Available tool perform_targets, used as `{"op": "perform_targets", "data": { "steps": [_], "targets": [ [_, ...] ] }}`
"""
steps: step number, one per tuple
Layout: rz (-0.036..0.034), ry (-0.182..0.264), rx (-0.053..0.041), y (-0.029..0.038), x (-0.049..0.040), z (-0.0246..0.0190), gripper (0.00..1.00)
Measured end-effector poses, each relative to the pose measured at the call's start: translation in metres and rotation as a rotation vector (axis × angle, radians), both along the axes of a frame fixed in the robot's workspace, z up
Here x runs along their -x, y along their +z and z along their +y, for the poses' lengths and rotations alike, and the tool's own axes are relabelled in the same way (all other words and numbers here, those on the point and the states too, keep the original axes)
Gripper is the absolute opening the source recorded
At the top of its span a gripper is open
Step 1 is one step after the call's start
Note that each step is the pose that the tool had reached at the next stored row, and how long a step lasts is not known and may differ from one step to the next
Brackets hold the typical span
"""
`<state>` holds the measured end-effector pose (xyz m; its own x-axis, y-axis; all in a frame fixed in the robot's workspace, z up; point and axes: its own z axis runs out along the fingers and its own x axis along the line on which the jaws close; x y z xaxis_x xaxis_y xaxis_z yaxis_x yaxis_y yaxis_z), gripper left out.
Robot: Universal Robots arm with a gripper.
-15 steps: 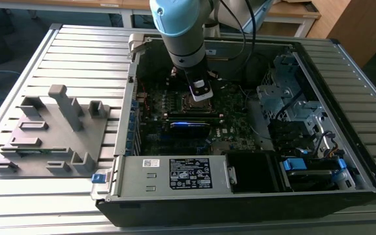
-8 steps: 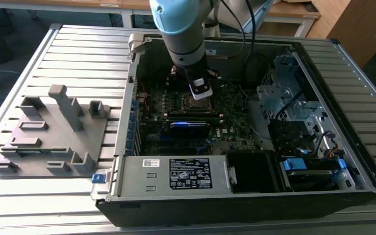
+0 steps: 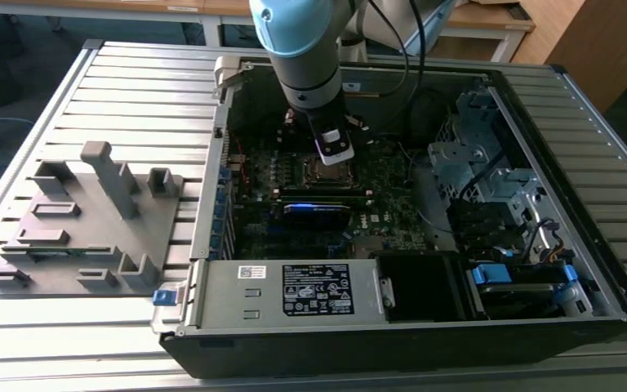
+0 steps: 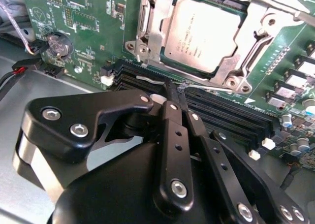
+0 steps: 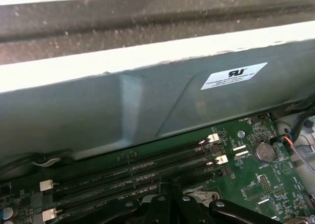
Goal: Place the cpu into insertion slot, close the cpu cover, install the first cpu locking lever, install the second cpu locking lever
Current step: 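Install the first cpu locking lever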
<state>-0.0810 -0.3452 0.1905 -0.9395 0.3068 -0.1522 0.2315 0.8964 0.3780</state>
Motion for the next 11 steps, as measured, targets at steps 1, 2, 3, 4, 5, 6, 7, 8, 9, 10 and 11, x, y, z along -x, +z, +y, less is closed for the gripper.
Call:
{"op": "perform_targets", "data": {
  "steps": [1, 2, 3, 4, 5, 6, 7, 8, 9, 10, 11],
  "targets": [
    [0.0001, 0.000, 0.0001, 0.0000, 0.0000, 0.0000, 0.10],
    [0.0002, 0.000, 0.0002, 0.0000, 0.0000, 0.0000, 0.10],
    [0.0001, 0.000, 0.0001, -0.0001, 0.0000, 0.0000, 0.10],
    [0.0001, 0.000, 0.0001, -0.0001, 0.0000, 0.0000, 0.10],
    [0.0001, 0.000, 0.0001, -0.0002, 0.0000, 0.0000, 0.10],
    [-0.0001, 0.000, -0.0002, -0.0005, 0.0000, 0.0000, 0.10],
    [-0.0002, 0.000, -0.0003, -0.0010, 0.0000, 0.0001, 0.10],
    [-0.0001, 0.000, 0.0001, -0.0016, 0.0000, 0.0000, 0.10],
    [0.0000, 0.000, 0.0005, -0.0022, 0.0000, 0.0000, 0.10],
    [0.0001, 0.000, 0.0008, -0.0030, 0.0000, 0.0000, 0.10],
    [0.0001, 0.000, 0.0010, -0.0036, 0.0000, 0.0000, 0.10]
  ]
}}
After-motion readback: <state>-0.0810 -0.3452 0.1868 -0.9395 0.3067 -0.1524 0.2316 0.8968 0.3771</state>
